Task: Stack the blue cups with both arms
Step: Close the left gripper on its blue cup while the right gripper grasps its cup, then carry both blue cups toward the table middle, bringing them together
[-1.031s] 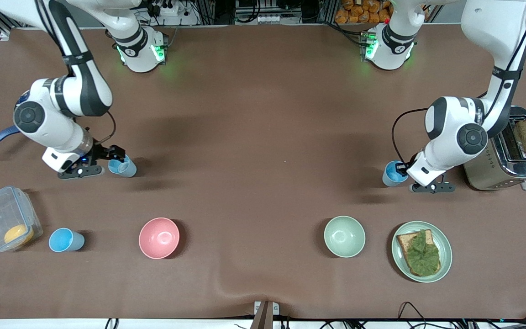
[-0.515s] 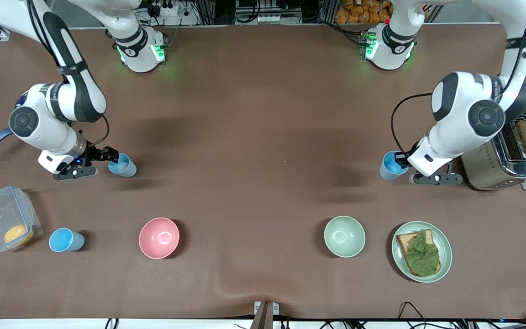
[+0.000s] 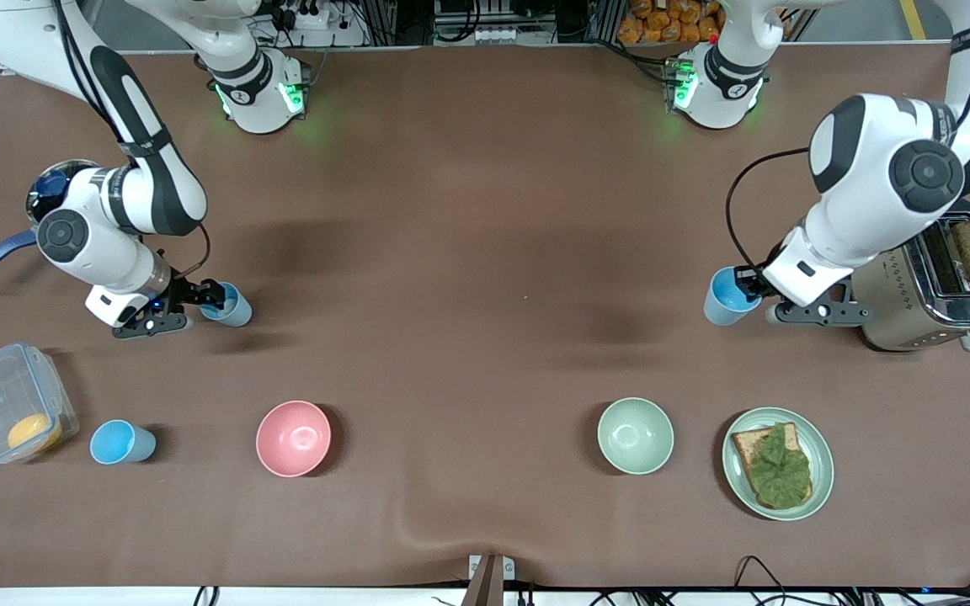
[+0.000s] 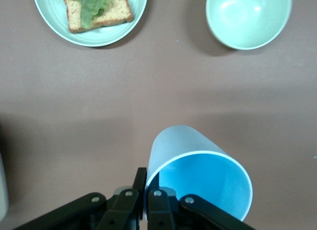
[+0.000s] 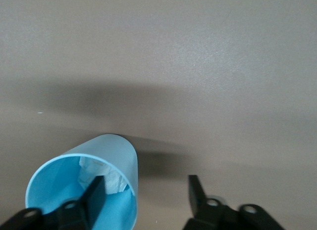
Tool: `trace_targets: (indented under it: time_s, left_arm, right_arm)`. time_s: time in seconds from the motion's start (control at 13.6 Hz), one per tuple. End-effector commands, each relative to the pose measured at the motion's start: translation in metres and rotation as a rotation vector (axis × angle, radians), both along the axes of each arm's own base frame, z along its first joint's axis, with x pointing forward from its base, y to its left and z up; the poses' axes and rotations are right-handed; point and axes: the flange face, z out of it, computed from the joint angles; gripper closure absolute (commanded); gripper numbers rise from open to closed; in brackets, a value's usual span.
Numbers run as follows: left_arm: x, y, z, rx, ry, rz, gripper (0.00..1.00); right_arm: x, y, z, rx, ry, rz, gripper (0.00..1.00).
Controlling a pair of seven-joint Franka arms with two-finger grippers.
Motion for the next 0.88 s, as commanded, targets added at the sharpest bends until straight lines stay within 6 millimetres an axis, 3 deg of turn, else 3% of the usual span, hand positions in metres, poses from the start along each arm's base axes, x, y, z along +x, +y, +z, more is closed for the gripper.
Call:
trace_targets:
  time_s: [0.0, 0.29, 0.52, 0.81]
  left_arm:
    - [-0.006, -0.011, 0.019, -0.021, -0.009, 0.015, 1.00]
    - [-0.009, -0.014, 0.033, -0.019, -0.007, 0.031, 1.00]
    - [-0.005, -0.016, 0.054, -0.021, -0.008, 0.044, 1.00]
    - [-0.002, -0.027, 0.067, -0.036, -0.004, 0.054, 1.00]
  right_arm:
    - [0.003, 0.017, -0.004, 0.004, 0.006, 0.022, 1.00]
    - [0.011, 0.036, 0.005, 0.021, 0.014, 0.043, 1.00]
    - [0.026, 0.059, 0.025, 0.040, 0.056, 0.055, 1.00]
    - [0.035, 0.118, 0.044, 0.096, 0.054, 0.041, 1.00]
